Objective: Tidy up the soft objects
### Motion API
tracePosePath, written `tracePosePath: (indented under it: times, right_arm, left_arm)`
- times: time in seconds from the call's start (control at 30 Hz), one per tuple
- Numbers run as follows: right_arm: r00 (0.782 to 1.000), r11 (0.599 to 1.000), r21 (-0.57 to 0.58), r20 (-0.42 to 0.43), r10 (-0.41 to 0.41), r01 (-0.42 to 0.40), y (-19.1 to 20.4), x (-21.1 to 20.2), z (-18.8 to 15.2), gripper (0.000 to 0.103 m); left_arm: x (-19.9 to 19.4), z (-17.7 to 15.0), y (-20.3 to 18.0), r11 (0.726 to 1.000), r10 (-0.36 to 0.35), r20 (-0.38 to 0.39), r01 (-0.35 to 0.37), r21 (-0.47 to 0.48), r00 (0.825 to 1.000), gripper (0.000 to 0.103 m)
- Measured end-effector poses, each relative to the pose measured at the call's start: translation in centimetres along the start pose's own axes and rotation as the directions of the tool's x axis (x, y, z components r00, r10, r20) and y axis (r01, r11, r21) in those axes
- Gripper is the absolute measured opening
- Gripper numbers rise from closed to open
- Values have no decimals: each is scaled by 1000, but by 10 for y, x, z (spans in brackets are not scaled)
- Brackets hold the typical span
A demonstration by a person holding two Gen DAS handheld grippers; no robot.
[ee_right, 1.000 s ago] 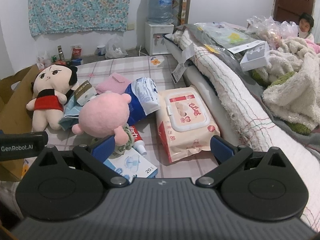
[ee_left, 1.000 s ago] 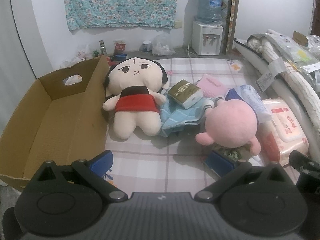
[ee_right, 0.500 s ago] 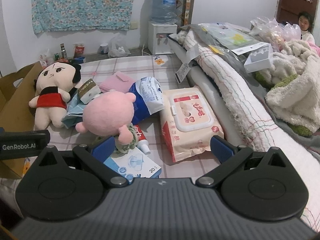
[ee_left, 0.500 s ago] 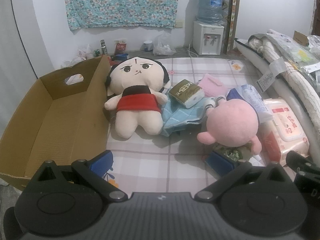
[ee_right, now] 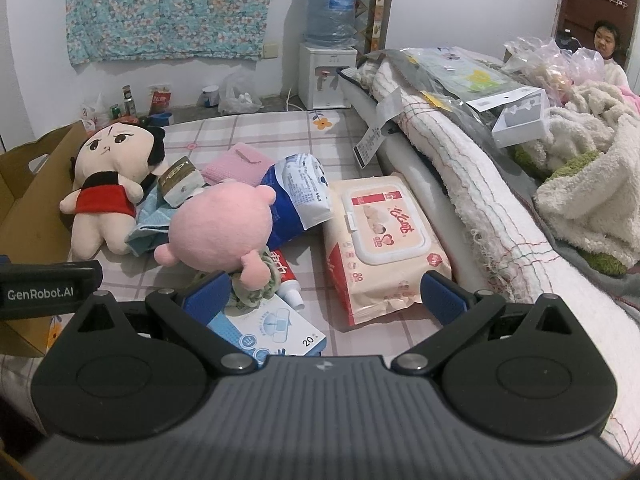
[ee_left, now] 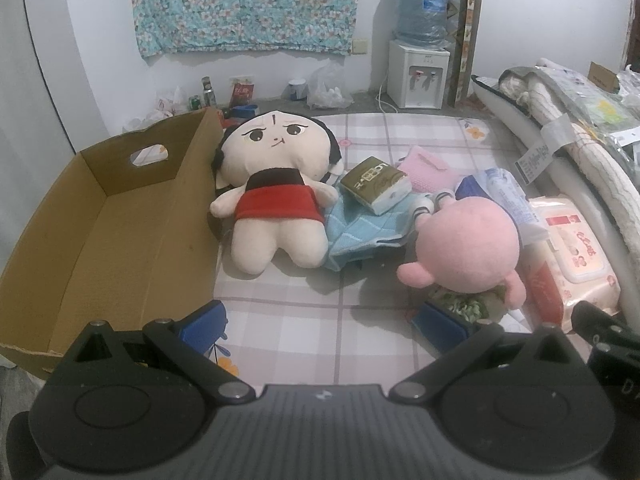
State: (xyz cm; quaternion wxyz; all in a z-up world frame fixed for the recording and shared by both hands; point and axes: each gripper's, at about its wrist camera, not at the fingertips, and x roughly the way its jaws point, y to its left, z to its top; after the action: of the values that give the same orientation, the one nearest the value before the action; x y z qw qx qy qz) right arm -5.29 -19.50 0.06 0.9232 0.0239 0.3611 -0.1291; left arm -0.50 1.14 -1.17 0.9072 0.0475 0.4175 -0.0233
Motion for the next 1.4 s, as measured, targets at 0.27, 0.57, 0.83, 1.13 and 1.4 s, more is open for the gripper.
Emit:
tracePosePath:
  times: [0.27, 0.57, 0.83, 1.13, 1.4]
  right_arm:
    - [1000, 1000, -1, -1, 0, 0, 1, 0, 0, 102]
    - [1000, 1000, -9, -11, 6, -7, 5, 7, -1, 102]
    - [999, 1000, -9, -26, 21, -21, 5, 16, -4, 102]
    - [998, 999, 3, -35, 51, -51, -10, 29, -12, 102]
    - [993, 993, 26, -19, 114, -113, -37, 40, -18, 102]
  left_arm:
    - [0, -1, 2, 1000, 1, -3, -1, 1, 1000, 103]
    - [4, -3, 2, 1000, 6, -10, -6, 3, 1000, 103]
    - [11, -2, -3, 1000, 18, -21, -18, 8, 1000, 103]
    - [20, -9, -13, 999, 1, -28, 1, 52, 1000, 103]
    - [34, -12, -21, 995, -91, -19, 92, 46, 996, 103]
